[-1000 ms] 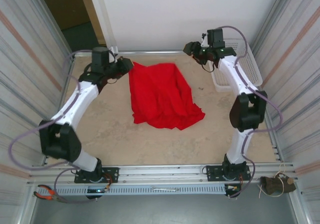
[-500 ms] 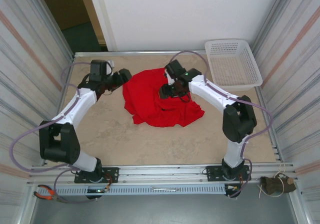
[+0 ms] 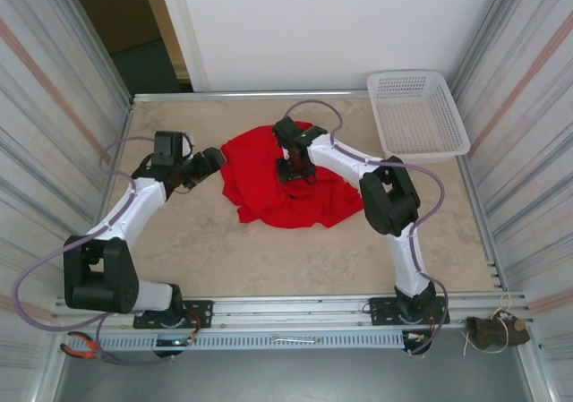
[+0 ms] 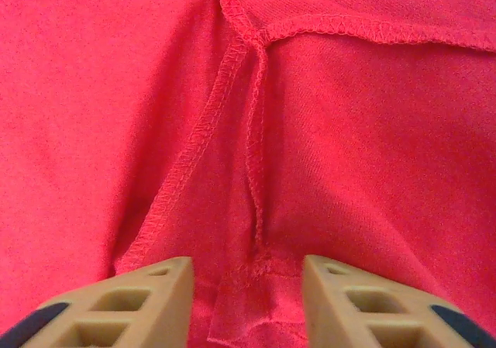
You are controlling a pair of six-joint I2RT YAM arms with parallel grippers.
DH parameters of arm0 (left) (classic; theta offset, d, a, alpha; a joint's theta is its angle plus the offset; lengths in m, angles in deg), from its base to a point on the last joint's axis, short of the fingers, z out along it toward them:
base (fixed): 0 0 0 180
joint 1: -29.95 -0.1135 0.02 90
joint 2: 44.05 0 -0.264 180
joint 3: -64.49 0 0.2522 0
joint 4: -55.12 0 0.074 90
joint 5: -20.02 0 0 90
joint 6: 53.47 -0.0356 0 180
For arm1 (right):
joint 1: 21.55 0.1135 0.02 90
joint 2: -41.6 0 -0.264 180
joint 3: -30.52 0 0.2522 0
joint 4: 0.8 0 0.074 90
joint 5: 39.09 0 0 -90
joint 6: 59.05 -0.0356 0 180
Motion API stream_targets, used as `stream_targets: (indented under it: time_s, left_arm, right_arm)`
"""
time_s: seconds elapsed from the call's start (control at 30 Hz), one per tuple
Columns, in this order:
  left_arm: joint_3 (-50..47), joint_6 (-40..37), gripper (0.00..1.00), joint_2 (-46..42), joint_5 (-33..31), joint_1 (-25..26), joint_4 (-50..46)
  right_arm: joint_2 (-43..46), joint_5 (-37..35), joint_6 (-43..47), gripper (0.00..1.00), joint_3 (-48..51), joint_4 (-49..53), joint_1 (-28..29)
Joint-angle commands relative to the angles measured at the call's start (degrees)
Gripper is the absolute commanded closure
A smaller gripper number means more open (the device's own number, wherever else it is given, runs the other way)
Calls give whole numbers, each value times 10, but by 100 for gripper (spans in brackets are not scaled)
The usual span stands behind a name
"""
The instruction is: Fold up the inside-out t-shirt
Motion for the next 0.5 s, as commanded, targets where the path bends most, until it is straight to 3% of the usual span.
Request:
stream_targets:
  time_s: [0.0,0.13,0.23,0.37,0.43,0.47]
  left_arm:
    - [-1,-7,24,-8,15,-2,0]
    - [0,-8,24,-3,21,-2,7]
    - [-5,-2,23,0,25,-2,16]
    - [-9,4,24,6,25,-2,19]
    - [-11,4,23,8,26,-2,19]
    - [-13,4,23,8,25,-2,20]
  right_arm:
    - [-19,-13,-2,69,-21,25,-10]
    - [-2,-17,-5,63,-2,21,-7]
    - [1,-19,-7,66,7,16,-8]
    - [-7,-8,-8,81,2,17,-9]
    - [-6,0,-8,97,5,16,-9]
    - [-2,4,-7,100,8,14,-8]
